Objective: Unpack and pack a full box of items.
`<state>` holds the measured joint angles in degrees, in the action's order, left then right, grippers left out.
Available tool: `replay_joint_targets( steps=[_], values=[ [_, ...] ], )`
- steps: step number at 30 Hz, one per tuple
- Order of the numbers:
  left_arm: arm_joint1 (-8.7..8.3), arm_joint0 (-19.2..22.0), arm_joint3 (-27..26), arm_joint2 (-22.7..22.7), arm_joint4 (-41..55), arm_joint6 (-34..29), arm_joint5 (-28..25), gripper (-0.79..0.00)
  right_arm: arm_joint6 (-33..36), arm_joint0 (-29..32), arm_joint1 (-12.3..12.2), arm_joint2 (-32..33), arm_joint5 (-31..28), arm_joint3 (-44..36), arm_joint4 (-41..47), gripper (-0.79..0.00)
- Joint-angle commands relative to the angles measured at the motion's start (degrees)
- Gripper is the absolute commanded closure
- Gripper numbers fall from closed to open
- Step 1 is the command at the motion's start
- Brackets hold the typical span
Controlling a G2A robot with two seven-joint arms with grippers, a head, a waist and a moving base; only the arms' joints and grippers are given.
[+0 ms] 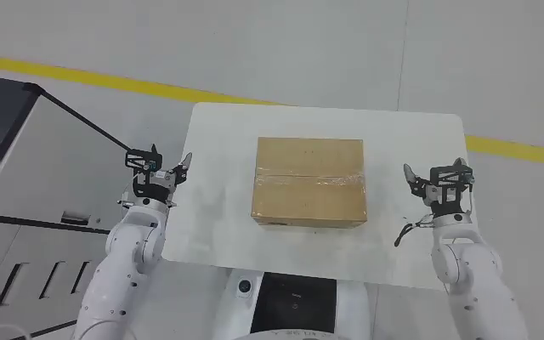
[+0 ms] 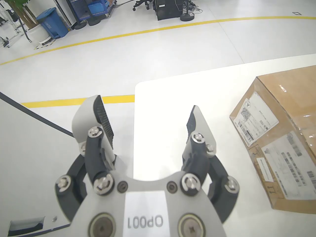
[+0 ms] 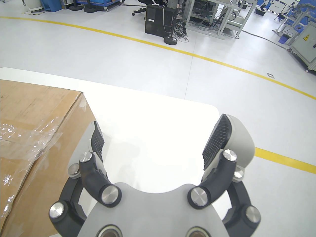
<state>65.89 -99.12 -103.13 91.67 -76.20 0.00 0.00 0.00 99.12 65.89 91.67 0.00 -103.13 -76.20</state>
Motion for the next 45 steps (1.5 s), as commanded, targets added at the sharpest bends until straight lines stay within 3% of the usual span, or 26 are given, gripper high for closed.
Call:
replay_joint_targets(
  steps=[1, 9, 10, 13, 17, 20, 22, 27, 29, 39, 43, 44, 45],
  values=[
    [0.00, 0.00, 0.00, 0.00, 0.00, 0.00, 0.00, -0.647, 0.00, 0.00, 0.00, 0.00, 0.00, 0.00, 0.00, -0.784],
    [0.00, 0.00, 0.00, 0.00, 0.00, 0.00, 0.00, -0.647, 0.00, 0.00, 0.00, 0.00, 0.00, 0.00, 0.00, -0.784],
    [0.00, 0.00, 0.00, 0.00, 0.00, 0.00, 0.00, -0.785, 0.13, 0.00, 0.02, -0.07, -0.19, -0.04, 0.40, -0.785],
    [0.00, 0.00, 0.00, 0.00, 0.00, 0.00, 0.00, -0.785, 3.86, 0.30, 0.33, 0.27, -2.00, -2.18, 8.77, -0.785],
    [0.00, 0.00, 0.00, 0.00, 0.00, 0.00, 0.00, -0.785, 10.48, 2.98, 0.79, 2.68, -3.95, -6.30, 27.51, -0.785],
    [0.00, 0.00, 0.00, 0.00, 0.00, 0.00, 0.00, -0.785, 18.19, 4.16, 1.10, 5.82, -4.39, -7.59, 48.26, -0.785],
    [0.00, 0.00, 0.00, 0.00, 0.00, 0.00, 0.00, -0.785, 25.85, 3.95, 1.27, 7.17, -3.20, -6.14, 64.23, -0.785],
    [0.00, 0.00, 0.00, 0.00, 0.00, 0.00, 0.00, -0.785, 37.04, 0.60, 1.62, 7.74, 2.97, 0.79, 89.48, -0.785],
    [0.00, 0.00, 0.00, 0.00, 0.00, 0.00, 0.00, -0.785, 38.88, -0.66, 1.32, 6.74, 0.93, 1.92, 85.29, -0.785],
    [0.00, 0.00, 0.00, 0.00, 0.00, 0.00, 0.00, -0.785, 38.75, -0.66, 1.33, 6.70, 0.95, 1.99, 85.41, -0.785],
    [0.00, 0.00, 0.00, 0.00, 0.00, 0.00, 0.00, -0.785, 40.91, -2.77, 1.29, 3.93, -0.59, 1.96, 84.91, -0.785],
    [0.00, 0.00, 0.00, 0.00, 0.00, 0.00, 0.00, -0.785, 41.03, -3.09, 1.30, 3.49, -0.36, 1.90, 84.87, -0.773],
    [0.00, 0.00, 0.00, 0.00, 0.00, 0.00, 0.00, -0.785, 40.54, -3.74, 1.32, 2.67, -0.13, 2.01, 84.31, -0.643]
  ],
)
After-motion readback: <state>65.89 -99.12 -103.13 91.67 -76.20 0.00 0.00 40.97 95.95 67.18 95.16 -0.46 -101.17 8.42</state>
